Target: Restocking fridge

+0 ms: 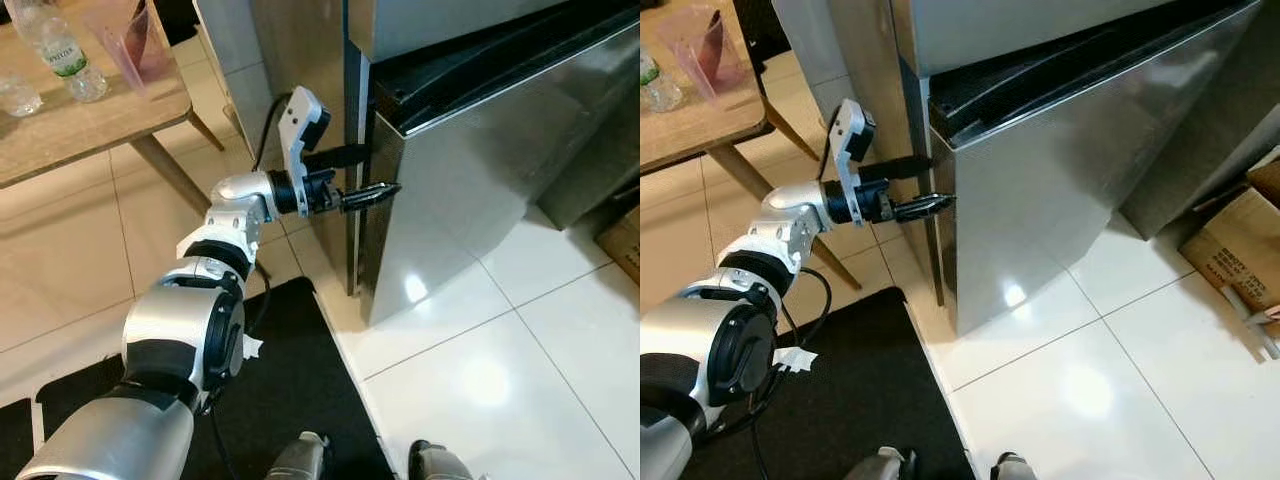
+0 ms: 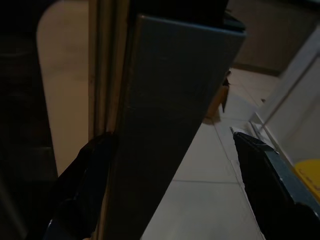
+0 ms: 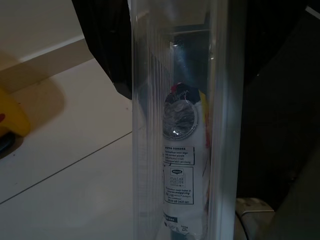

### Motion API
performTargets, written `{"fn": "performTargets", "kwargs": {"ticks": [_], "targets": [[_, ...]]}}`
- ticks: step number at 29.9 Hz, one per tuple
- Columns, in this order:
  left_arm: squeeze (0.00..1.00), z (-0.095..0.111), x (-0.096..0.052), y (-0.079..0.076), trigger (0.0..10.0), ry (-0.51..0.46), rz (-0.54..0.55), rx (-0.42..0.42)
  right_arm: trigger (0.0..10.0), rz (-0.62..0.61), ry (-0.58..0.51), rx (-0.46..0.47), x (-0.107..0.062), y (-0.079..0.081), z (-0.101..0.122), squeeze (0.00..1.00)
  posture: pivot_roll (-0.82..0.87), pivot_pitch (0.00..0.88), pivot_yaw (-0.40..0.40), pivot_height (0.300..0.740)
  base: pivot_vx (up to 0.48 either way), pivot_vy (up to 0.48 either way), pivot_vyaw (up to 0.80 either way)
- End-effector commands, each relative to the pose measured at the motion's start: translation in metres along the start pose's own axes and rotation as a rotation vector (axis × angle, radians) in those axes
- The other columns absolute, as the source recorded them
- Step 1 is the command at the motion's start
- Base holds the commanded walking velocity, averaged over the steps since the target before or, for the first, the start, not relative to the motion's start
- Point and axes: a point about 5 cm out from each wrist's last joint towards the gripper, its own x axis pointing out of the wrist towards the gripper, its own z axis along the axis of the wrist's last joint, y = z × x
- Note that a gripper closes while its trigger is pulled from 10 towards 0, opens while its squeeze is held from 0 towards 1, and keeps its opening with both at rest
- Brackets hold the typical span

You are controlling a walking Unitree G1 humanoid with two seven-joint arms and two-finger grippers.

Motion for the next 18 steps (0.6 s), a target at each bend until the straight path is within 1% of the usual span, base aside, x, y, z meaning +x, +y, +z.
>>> {"fn": "performTargets", "kwargs": {"ticks": [1,3,5,9,10,11,12,13,15,17,18], "targets": [[0.0,-0.006,0.01,-0.009,10.0,0.005,-0.075,-0.011,10.0,0.005,0.053,0.026,-0.004,0.003,-0.016,0.0,-0.15,0.306,0.097,0.74,0.0,0.0,0.0],[0.0,-0.009,0.016,-0.015,10.0,-0.013,-0.124,-0.021,10.0,0.004,0.052,0.028,-0.003,0.003,-0.015,0.0,-0.15,0.3,0.097,0.74,0.0,0.0,0.0],[0.0,-0.017,0.023,-0.025,10.0,-0.03,-0.211,-0.041,10.0,0.003,0.051,0.028,-0.003,0.003,-0.014,0.0,-0.15,0.291,0.098,0.74,0.0,0.0,0.0],[0.0,-0.034,0.039,-0.053,10.0,-0.085,-0.406,-0.1,10.0,0.004,0.043,0.033,-0.001,0.005,-0.01,0.0,-0.15,0.279,0.097,0.74,0.0,0.0,0.0],[0.0,-0.034,0.039,-0.053,10.0,-0.085,-0.406,-0.1,10.0,0.004,0.043,0.033,-0.001,0.005,-0.01,0.0,-0.15,0.279,0.097,0.74,0.0,0.0,0.0],[0.0,-0.039,0.044,-0.064,10.0,-0.107,-0.46,-0.125,10.0,0.005,0.039,0.034,0.0,0.006,-0.008,0.0,-0.15,0.271,0.096,0.74,0.0,0.0,0.0],[0.0,-0.039,0.044,-0.064,10.0,-0.107,-0.46,-0.125,10.0,0.005,0.039,0.034,0.0,0.006,-0.008,0.0,-0.15,0.271,0.096,0.74,0.0,0.0,0.0],[0.0,-0.045,0.049,-0.077,10.0,-0.129,-0.511,-0.152,10.0,0.006,0.036,0.034,0.0,0.006,-0.007,0.0,-0.14,0.267,0.097,0.74,0.0,0.0,0.0],[0.0,-0.053,0.054,-0.095,10.0,-0.154,-0.572,-0.202,10.0,0.007,0.032,0.034,0.001,0.007,-0.004,0.0,-0.14,0.259,0.098,0.74,0.0,0.0,0.0],[0.0,-0.053,0.054,-0.095,10.0,-0.154,-0.572,-0.202,10.0,0.007,0.032,0.034,0.001,0.007,-0.004,0.0,-0.14,0.259,0.098,0.74,0.0,0.0,0.0],[0.0,-0.064,0.052,-0.102,10.0,-0.143,-0.571,-0.23,10.0,0.007,0.029,0.035,0.002,0.007,-0.002,0.0,-0.14,0.253,0.099,0.74,0.0,0.0,0.0]]}}
